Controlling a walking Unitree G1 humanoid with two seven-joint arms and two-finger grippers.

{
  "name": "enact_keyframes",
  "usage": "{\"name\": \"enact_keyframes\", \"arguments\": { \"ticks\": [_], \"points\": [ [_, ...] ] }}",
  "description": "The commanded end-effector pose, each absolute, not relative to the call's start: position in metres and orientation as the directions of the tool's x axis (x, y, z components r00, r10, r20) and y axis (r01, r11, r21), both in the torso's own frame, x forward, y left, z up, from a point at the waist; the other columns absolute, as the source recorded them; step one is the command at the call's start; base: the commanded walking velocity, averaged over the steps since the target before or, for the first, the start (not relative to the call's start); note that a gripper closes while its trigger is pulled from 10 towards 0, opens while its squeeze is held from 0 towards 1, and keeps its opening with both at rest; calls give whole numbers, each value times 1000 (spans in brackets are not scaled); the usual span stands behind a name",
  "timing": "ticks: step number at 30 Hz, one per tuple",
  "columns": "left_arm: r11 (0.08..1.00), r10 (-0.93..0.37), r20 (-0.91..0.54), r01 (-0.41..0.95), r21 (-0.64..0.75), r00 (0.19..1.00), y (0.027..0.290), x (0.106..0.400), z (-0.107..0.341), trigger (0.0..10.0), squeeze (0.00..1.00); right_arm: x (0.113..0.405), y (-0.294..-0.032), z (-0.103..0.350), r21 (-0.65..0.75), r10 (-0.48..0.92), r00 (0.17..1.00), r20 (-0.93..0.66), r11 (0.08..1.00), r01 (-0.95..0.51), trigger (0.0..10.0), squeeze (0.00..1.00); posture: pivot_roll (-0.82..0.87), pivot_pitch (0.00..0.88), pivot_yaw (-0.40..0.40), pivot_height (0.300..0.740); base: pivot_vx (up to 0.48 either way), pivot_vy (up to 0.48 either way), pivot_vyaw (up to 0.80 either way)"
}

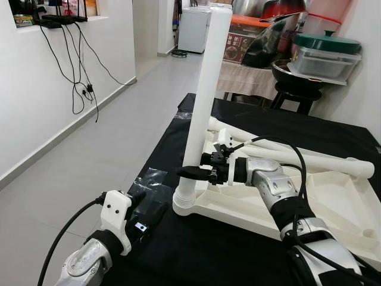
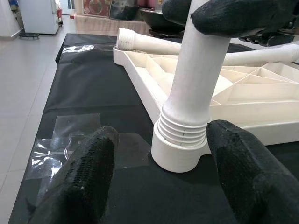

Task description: Building children table

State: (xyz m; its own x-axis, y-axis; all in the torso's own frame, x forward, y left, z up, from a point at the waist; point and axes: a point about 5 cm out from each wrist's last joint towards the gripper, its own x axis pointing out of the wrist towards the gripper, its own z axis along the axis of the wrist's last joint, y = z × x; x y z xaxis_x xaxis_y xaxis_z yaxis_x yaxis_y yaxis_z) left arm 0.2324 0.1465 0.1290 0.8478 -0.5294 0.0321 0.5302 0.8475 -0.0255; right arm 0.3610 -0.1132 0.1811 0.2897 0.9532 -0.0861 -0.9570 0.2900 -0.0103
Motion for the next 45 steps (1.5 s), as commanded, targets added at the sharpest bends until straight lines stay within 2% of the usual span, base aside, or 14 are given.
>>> {"name": "enact_keyframes", "arguments": {
  "ticks": [1, 4, 7, 9, 18, 21, 22, 23, 24, 28, 32, 33, 38, 45],
  "points": [
    [842, -537, 32, 538, -34, 843, 143, 231, 128, 10000, 0, 361, -120, 178, -18, 937, 340, -81, 340, -940, 0, 0, 133, 0, -117, 740, 0, 0, 0],
    [842, -537, 33, 538, -34, 843, 143, 230, 128, 10000, 0, 359, -118, 171, -9, 910, 410, -66, 411, -912, 0, 0, 130, 0, -120, 740, 0, 0, 0],
    [844, -535, 35, 536, -32, 844, 145, 229, 130, 10000, 0, 350, -102, 140, 92, 553, 833, 7, 829, -551, 0, 0, 113, 0, -124, 740, 0, 0, 0],
    [844, -534, 36, 535, -32, 845, 147, 229, 130, 10000, 0, 333, -101, 118, 125, 344, 938, -54, 934, -335, 0, 0, 113, 0, -124, 740, 0, 0, 0],
    [843, -536, 37, 537, -23, 843, 148, 232, 132, 10000, 0, 316, -76, 110, 56, 508, 859, -62, 861, -505, 0, 0, 90, 0, -107, 740, 0, 0, 0],
    [855, -516, 44, 517, -30, 856, 149, 231, 132, 10000, 0, 315, -75, 110, 43, 507, 859, -73, 862, -505, 1451, 0, 101, 0, -112, 740, 0, 0, 0],
    [858, -511, 48, 512, -31, 858, 149, 231, 132, 10000, 0, 316, -77, 109, 62, 499, 862, -85, 866, -495, 10000, 0, 106, 0, -116, 740, 0, 0, 0],
    [858, -511, 48, 512, -31, 858, 149, 231, 132, 10000, 0, 316, -77, 109, 62, 499, 862, -85, 866, -495, 10000, 0, 106, 0, -116, 740, 0, 0, 0],
    [859, -509, 50, 511, -32, 859, 149, 232, 133, 10000, 0, 318, -77, 111, 98, 515, 853, -81, 856, -507, 10000, 1000, 105, 0, -114, 740, 0, 0, 0],
    [858, -511, 50, 513, -30, 858, 148, 233, 133, 10000, 0, 320, -77, 114, 141, 538, 840, -71, 839, -525, 10000, 1000, 105, 0, -114, 740, 0, 0, 0],
    [853, -519, 48, 521, -36, 853, 147, 234, 132, 10000, 0, 313, -60, 151, 48, 846, 533, 26, 531, -846, 10000, 1000, 112, 0, -116, 740, 0, 0, 0],
    [853, -519, 48, 521, -36, 853, 147, 234, 132, 10000, 0, 313, -62, 157, 6, 890, 456, 24, 456, -890, 10000, 0, 113, 0, -116, 740, 0, 0, 0],
    [855, -515, 48, 517, -34, 856, 147, 235, 132, 10000, 0, 325, -80, 171, -72, 968, 247, -43, 244, -967, 10000, 0, 123, 0, -120, 740, 0, 0, 0],
    [855, -515, 47, 517, -36, 856, 147, 234, 131, 10000, 0, 350, -100, 184, 4, 969, 245, -42, 246, -969, 10000, 0, 128, 0, -122, 740, 0, 0, 0]
  ]
}}
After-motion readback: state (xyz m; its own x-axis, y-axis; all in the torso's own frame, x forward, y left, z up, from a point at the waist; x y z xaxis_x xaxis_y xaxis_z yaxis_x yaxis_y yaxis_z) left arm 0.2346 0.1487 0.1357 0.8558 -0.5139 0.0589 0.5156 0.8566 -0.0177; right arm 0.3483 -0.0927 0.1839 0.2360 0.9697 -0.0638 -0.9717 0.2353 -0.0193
